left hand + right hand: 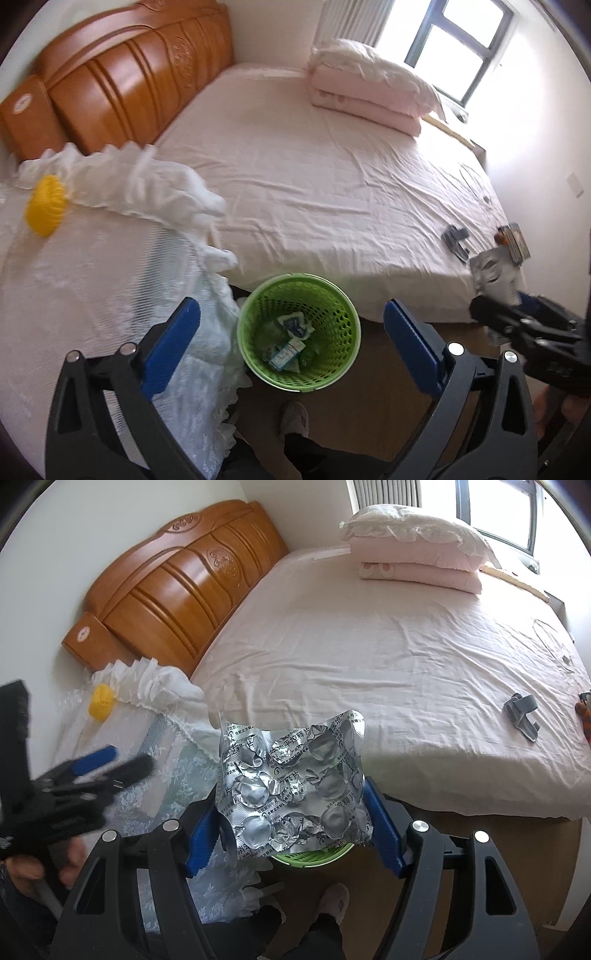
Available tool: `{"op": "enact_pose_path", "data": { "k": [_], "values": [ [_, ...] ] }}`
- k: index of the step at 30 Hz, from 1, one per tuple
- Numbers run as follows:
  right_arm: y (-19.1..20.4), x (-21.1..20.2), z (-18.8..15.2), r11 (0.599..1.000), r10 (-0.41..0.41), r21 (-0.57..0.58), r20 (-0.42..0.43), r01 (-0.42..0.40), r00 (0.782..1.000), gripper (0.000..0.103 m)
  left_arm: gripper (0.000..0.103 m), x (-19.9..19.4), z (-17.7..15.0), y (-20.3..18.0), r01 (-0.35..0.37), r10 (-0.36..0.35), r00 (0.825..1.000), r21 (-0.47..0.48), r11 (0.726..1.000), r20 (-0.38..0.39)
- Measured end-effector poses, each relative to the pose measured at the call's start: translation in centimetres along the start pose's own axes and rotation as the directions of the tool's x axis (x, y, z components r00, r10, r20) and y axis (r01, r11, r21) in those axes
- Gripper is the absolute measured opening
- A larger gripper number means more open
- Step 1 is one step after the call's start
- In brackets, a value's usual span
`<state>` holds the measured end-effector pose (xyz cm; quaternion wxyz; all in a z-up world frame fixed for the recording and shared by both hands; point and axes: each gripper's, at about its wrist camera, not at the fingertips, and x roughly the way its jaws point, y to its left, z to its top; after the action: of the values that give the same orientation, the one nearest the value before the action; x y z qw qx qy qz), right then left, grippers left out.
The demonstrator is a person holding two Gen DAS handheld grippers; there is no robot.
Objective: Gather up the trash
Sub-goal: 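Open the left tool over the wastebasket while the right tool releases the foil pack, then move both tools back over the bed toward the yellow ball and clear bag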
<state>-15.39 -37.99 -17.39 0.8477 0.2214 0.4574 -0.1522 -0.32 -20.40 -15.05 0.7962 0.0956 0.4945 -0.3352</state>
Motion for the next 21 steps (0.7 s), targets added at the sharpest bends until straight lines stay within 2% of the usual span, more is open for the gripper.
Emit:
{"op": "enact_pose_path", "data": {
  "k": [9,12,14,16,21],
  "values": [
    [2.4,7.2,-0.7,0.999,0.035,-0.023,-0.116,-0.038,0.993,0.074,0.095,-3.7,-1.4,4.3,-0.037,0.041,0.998,-0.099,0.994,0.041],
    [3.4,9.1,-1.1,0.999,0.024,-0.041,-0.146,-0.030,0.989,0.077,0.095,-4.4,-2.0,5.4,-0.055,0.061,0.997,-0.124,0.991,0.047],
    [4.3,9.8,-1.2,0.998,0.003,-0.054,-0.150,-0.011,0.989,0.090,0.095,-4.5,-2.2,5.9,-0.063,0.069,0.997,-0.134,0.989,0.045],
    [4.9,9.8,-1.2,0.998,-0.011,-0.060,-0.137,0.003,0.991,0.096,0.095,-4.7,-2.5,6.4,-0.072,0.079,0.996,-0.149,0.986,0.042],
    [5.9,8.8,-0.6,0.998,-0.011,-0.065,-0.117,0.003,0.993,0.098,0.095,-5.2,-2.8,7.4,-0.077,0.085,0.995,-0.166,0.983,0.044]
  ]
}}
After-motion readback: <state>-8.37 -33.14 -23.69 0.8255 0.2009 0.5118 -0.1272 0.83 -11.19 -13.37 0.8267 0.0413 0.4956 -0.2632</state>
